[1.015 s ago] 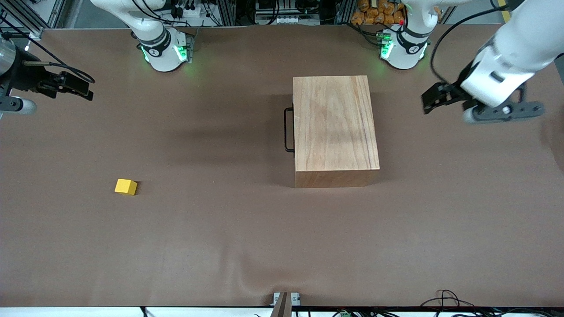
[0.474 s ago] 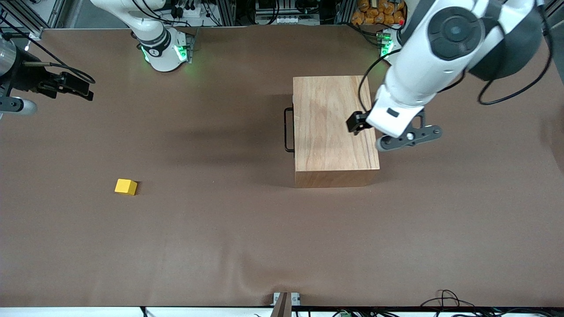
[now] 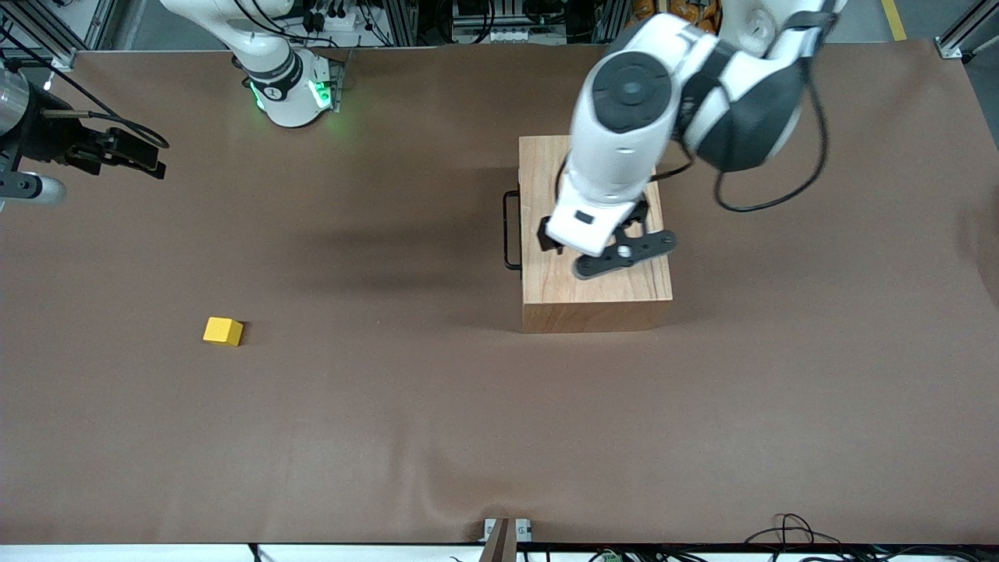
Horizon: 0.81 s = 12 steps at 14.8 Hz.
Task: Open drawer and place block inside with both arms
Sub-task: 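Move the left gripper over the wooden box toward the drawer handle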
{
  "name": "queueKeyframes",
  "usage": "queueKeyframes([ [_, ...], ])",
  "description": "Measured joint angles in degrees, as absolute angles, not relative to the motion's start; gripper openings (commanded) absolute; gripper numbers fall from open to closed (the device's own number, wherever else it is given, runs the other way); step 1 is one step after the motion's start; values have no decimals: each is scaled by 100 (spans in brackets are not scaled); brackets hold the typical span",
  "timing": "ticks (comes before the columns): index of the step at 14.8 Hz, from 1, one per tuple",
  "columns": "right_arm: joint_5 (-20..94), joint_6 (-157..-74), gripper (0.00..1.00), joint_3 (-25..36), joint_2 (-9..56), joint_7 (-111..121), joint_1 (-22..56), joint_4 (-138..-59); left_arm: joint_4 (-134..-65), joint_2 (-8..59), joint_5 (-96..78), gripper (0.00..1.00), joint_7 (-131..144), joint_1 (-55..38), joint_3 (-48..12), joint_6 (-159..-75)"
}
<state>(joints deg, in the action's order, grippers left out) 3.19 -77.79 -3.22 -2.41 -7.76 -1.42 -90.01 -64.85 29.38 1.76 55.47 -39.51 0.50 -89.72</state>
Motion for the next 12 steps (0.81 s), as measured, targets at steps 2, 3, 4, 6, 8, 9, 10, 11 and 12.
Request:
queueKeyframes([
  [2, 319, -7795, 100, -325, -222, -776, -141, -9004, -6334, 3211, 180, 100, 5681, -4605, 557, -9024],
  [3, 319, -7805, 100, -327, -210, -776, -139, -9005, -6288, 3317, 183, 100, 5774, -4770, 646, -9094],
  [4, 319, -7812, 100, -329, -198, -776, -137, -9005, -6261, 3395, 184, 100, 5841, -4849, 668, -9183],
  [6, 319, -7813, 100, -330, -179, -776, -137, -9006, -6210, 3499, 185, 100, 5855, -4926, 674, -9300],
  [8, 319, -7813, 100, -330, -175, -776, -137, -9006, -6164, 3561, 185, 100, 5855, -5021, 681, -9350],
  [9, 319, -7813, 100, -330, -175, -777, -137, -9006, -6147, 3591, 185, 100, 5855, -5087, 685, -9371],
  [10, 317, -7813, 100, -330, -174, -782, -137, -9006, -6134, 3627, 185, 100, 5856, -5161, 688, -9424],
  [11, 310, -7810, 100, -326, -173, -793, -138, -9010, -6118, 3675, 185, 100, 5864, -5240, 692, -9486],
  [12, 293, -7803, 100, -321, -173, -803, -141, -9026, -6097, 3729, 185, 100, 5873, -5309, 695, -9557],
])
